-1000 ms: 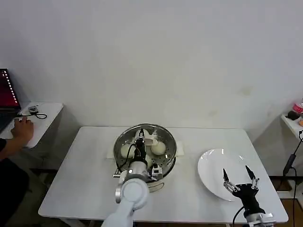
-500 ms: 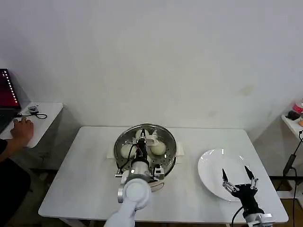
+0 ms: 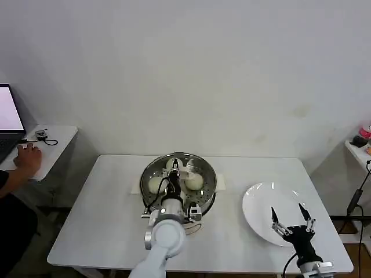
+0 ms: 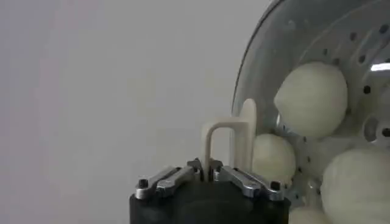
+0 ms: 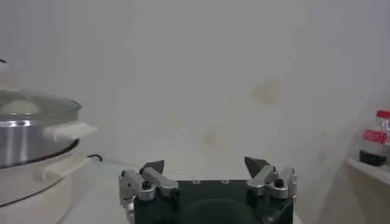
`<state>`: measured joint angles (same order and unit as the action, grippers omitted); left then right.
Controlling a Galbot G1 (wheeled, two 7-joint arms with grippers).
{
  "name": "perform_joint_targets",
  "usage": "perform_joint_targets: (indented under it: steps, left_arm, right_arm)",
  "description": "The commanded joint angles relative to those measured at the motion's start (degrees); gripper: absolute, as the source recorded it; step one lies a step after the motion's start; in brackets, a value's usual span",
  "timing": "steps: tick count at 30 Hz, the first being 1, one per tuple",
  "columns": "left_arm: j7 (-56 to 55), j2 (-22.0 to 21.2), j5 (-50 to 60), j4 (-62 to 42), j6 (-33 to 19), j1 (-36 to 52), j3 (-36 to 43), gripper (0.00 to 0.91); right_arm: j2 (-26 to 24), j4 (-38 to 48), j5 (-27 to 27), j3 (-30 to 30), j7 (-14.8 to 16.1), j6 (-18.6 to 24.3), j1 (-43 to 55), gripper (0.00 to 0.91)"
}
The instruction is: Take steamed baozi put them in steamer then cover it.
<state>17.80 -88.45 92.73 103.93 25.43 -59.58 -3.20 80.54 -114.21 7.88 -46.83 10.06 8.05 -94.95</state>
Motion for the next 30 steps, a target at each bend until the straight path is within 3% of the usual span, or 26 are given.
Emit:
perform_joint_targets:
  steps: [1, 15, 30]
  left_arm:
    - [-0.26, -0.02, -0.12, -0.08, -0.02, -0.17, 0.04, 0.907]
    - [0.12, 3.02, -1.97, 6.89, -0.17, -2.26, -0.19, 0.907]
    - [-3.19, 9.20, -8.53, 23.90, -3.31, -14.37, -1.07, 0.907]
  right_arm:
    - [0.04, -0.17, -0.01, 0.04, 0.04, 0.00, -0.04, 0.907]
    - [0.39, 0.04, -0.32, 0.45, 0.02, 0.14, -0.07, 0.907]
    - [0.31, 0.34, -0.44, 0.80, -0.06, 0.47, -0.59, 0.907]
